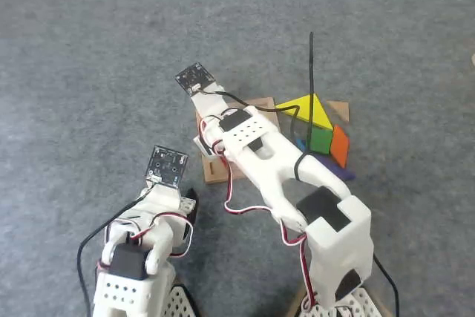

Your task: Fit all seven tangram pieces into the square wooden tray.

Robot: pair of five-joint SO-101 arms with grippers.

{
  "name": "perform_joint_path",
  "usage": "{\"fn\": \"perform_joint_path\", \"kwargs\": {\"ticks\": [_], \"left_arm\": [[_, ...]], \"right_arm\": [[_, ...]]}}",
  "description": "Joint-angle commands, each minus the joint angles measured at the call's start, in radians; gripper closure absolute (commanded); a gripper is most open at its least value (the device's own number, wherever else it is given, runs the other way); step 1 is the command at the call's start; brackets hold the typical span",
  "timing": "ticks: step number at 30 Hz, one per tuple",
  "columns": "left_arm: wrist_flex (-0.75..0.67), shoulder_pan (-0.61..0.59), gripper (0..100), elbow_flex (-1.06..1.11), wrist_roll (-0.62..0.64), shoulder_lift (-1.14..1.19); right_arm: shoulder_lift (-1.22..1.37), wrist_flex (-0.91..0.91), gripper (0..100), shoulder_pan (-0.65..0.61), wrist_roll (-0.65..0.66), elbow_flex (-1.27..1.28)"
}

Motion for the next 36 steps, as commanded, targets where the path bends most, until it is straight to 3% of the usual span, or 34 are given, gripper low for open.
{"fn": "perform_joint_path", "kwargs": {"ticks": [1,10,16,24,36], "left_arm": [[0.006,-0.008,91,-0.005,0.009,-0.021],[0.006,-0.008,91,-0.005,0.009,-0.021],[0.006,-0.008,91,-0.005,0.009,-0.021],[0.006,-0.008,91,-0.005,0.009,-0.021],[0.006,-0.008,91,-0.005,0.009,-0.021]], "right_arm": [[-0.018,0.012,64.8,-0.008,-0.014,-0.061],[-0.019,0.082,64.8,-0.002,-0.035,-0.061],[-0.021,0.12,64.8,0.108,-0.035,-0.063],[-0.147,0.12,64.8,0.127,-0.028,-0.048],[-0.24,0.067,64.8,0.294,-0.006,0.074]]}}
